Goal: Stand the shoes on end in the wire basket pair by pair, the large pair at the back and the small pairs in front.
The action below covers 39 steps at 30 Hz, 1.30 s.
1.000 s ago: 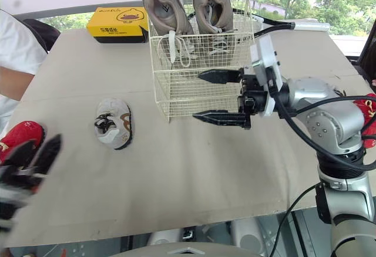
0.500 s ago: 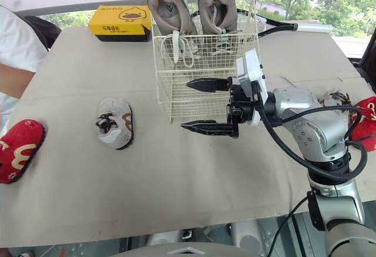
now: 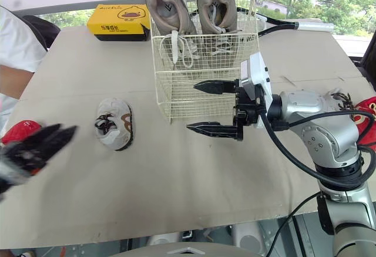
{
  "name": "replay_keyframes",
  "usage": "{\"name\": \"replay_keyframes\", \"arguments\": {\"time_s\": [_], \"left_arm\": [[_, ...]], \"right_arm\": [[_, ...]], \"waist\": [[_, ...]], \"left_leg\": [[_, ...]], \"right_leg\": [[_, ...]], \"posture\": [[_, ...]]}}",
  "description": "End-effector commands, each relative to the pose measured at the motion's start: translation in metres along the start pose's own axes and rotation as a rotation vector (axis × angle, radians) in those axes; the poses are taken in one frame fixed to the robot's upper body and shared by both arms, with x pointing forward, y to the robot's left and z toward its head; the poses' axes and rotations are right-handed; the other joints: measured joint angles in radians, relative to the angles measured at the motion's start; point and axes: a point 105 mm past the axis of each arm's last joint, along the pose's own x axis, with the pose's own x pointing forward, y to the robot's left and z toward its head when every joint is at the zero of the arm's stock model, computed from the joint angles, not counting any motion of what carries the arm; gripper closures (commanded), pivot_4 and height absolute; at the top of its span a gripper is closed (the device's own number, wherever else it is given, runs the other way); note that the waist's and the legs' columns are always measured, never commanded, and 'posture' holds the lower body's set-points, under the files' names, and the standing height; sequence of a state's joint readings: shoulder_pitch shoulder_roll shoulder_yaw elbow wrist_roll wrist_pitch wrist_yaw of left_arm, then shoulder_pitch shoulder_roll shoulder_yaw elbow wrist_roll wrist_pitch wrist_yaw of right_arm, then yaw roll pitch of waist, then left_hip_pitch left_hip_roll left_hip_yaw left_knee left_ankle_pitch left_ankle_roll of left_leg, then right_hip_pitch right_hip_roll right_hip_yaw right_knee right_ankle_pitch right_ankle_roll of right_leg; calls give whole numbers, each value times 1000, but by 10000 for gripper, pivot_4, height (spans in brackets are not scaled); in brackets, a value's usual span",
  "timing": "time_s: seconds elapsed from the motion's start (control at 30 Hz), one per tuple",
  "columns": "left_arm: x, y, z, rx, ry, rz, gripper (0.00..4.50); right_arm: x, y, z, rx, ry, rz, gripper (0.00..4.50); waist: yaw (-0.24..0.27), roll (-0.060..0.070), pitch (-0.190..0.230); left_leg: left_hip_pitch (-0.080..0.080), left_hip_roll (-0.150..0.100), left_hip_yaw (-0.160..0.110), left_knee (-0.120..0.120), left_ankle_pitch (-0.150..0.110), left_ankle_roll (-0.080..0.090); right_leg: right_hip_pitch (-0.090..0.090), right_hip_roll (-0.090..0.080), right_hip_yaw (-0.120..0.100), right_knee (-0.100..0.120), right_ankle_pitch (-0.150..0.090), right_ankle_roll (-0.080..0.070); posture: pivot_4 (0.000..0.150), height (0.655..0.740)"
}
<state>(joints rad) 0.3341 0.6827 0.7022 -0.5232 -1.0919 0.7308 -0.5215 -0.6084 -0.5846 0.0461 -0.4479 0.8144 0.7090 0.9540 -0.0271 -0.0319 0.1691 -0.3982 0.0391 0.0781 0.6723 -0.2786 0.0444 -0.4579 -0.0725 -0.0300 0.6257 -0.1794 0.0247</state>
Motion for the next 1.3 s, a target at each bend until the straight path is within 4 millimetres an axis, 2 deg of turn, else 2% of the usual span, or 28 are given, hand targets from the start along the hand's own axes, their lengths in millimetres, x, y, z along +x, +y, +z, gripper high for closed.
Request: {"name": "replay_keyframes", "arguments": {"time_s": [0.03, 0.3, 0.47, 0.7, 0.77, 0.83, 0.9, 1.03, 1.13, 1.3], "left_arm": [[14, -16, -12, 19, -9, 96, 0], [7, -10, -28, 71, -47, 346, 0], [23, -8, -40, 48, -47, 374, 0], [46, -3, -45, 46, -62, 413, 0], [50, -14, -27, 56, -180, 361, 0], [46, -32, -2, 87, -330, 289, 0], [37, -45, 9, 86, -418, 244, 0], [30, -37, -8, 56, -360, 318, 0], [38, -36, -23, 39, -285, 331, 0], [47, -18, -38, 40, -217, 437, 0]], "right_arm": [[-8, 3, 11, -57, -4, -16, 688], [-20, 2, 12, -59, 34, -57, 688], [-19, 0, 13, -66, 37, -68, 688], [-19, -1, 14, -78, 45, -78, 688], [-19, -1, 14, -80, 48, -79, 688], [-20, 0, 14, -81, 50, -82, 688], [-20, 0, 15, -81, 50, -84, 688], [-20, 0, 14, -74, 47, -81, 688], [-19, 0, 14, -72, 45, -76, 688], [-20, -1, 14, -77, 50, -74, 688]], "waist": [[0, 0, 0], [15, 1, 0], [31, 1, 0], [46, 2, -1], [45, 2, -1], [45, 2, -1], [42, 2, -1], [35, 2, -1], [42, 2, -1], [41, 2, -1]], "left_leg": [[2, 0, 0, 0, 0, 0], [4, 0, -3, 2, 0, 1], [2, 0, -6, 10, 0, 1], [2, -1, -7, 14, 0, 1], [2, -1, -8, 14, 0, 1], [1, -1, -8, 14, 0, 1], [1, -1, -8, 14, 0, 2], [1, 0, -6, 13, -1, 3], [1, 0, -8, 13, -1, 3], [1, 0, -7, 15, -1, 3]], "right_leg": [[2, 1, 0, 0, 0, 0], [6, 10, -3, 0, 0, 0], [9, 10, -5, 0, -1, 0], [12, 9, -6, 1, 0, 0], [12, 10, -7, 1, 0, 0], [12, 9, -7, 1, 0, 0], [11, 9, -7, 0, 0, 0], [11, 10, -6, 0, 0, 0], [11, 12, -7, 0, 0, 0], [11, 12, -7, 0, -1, 2]], "posture": [[1500, 7400], [1500, 7400], [1500, 7400], [1500, 7400], [1500, 7400], [1500, 7400], [1500, 7400], [1500, 7400], [1500, 7400], [1500, 7400]]}}
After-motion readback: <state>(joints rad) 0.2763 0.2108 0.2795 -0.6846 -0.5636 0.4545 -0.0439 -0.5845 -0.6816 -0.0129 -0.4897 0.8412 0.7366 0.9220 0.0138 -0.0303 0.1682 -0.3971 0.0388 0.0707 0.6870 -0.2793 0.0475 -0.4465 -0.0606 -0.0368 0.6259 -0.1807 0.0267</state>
